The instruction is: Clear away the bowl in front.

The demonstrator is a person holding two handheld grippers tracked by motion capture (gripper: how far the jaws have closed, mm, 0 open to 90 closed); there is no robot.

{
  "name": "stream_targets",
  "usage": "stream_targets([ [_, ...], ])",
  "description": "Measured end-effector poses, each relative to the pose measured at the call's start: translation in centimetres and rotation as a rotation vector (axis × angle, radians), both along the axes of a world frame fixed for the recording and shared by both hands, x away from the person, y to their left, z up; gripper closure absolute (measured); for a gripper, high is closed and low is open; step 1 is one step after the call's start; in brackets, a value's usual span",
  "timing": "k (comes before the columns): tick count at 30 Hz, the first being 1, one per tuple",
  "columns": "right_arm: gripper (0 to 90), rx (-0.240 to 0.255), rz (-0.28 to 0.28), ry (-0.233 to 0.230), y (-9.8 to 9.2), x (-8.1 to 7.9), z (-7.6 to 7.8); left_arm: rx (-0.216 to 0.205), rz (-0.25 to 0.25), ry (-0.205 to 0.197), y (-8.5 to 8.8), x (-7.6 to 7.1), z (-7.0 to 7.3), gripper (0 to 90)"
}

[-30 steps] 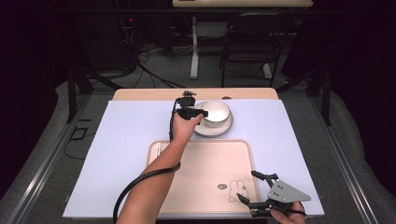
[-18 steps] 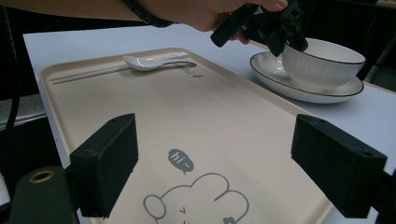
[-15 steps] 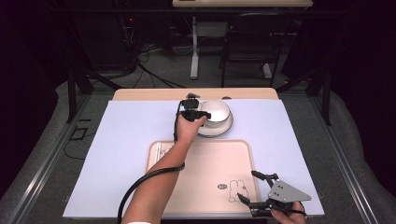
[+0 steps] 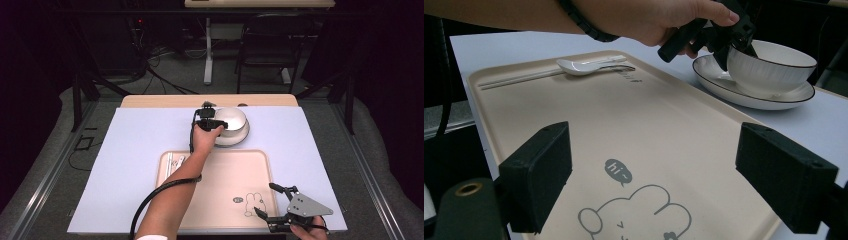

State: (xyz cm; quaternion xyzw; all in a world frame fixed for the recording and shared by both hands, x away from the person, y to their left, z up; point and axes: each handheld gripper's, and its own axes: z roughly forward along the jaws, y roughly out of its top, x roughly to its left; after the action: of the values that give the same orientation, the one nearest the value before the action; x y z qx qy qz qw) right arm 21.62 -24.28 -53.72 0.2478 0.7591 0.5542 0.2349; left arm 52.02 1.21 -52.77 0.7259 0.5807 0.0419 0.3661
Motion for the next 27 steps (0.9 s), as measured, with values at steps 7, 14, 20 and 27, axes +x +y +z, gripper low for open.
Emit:
stream_targets([
  [7,14.5,0.0,0.001,-0.001,0.0,-0.01,0.01,0.002,0.01,-0.006,-0.39,0.15,-0.29,46.6],
  [14,14.5,0.0,0.002,-0.002,-0.02,-0.01,0.02,0.008,0.014,-0.004,-0.61,0.46,-0.46,50.7],
  [20,14.5,0.002,0.002,-0.003,-0.05,0.03,0.01,0.006,0.017,-0.001,-0.69,0.72,-0.55,55.7],
  [27,14.5,0.006,-0.001,0.0,-0.11,0.05,0.02,0.018,0.022,0.001,-0.74,0.84,-0.38,60.8],
])
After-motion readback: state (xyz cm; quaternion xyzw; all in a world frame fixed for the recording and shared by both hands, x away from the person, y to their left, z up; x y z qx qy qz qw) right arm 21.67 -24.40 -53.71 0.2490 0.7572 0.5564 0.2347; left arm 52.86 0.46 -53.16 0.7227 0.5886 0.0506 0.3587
